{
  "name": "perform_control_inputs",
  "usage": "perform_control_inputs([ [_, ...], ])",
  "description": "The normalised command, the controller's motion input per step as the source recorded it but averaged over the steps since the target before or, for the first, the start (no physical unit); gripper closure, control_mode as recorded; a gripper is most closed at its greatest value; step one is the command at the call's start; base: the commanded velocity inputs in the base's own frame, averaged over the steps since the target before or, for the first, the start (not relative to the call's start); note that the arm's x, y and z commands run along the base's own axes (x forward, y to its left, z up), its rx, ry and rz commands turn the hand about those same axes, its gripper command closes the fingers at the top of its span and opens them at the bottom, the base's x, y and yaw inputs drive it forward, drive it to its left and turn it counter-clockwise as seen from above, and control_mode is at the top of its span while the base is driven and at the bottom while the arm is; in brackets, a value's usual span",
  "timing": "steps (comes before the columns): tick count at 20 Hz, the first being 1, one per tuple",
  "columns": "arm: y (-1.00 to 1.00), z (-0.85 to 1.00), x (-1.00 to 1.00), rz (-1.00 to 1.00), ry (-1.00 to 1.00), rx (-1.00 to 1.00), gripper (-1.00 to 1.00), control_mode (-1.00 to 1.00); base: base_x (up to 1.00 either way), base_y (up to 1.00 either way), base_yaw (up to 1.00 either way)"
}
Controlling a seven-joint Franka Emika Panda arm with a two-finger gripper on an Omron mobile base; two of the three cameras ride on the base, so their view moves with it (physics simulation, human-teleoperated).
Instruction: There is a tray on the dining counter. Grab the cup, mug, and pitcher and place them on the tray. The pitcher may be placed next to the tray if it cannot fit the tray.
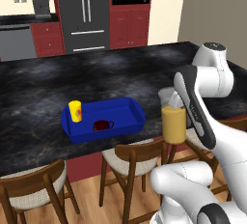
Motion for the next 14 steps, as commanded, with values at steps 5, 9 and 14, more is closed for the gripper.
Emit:
perform_control_inputs([
  [5,0.21,0.53,0.33,-0.02,-0.06,0.00,1.00,-1.00,0.00,0.00,0.00],
  [9,0.27,0.42,0.32,0.00,-0.10,0.03,1.00,-1.00,0.00,0.00,0.00],
  [14,0.26,0.24,0.28,0.00,-0.10,0.04,1.00,-1.00,0.00,0.00,0.00],
])
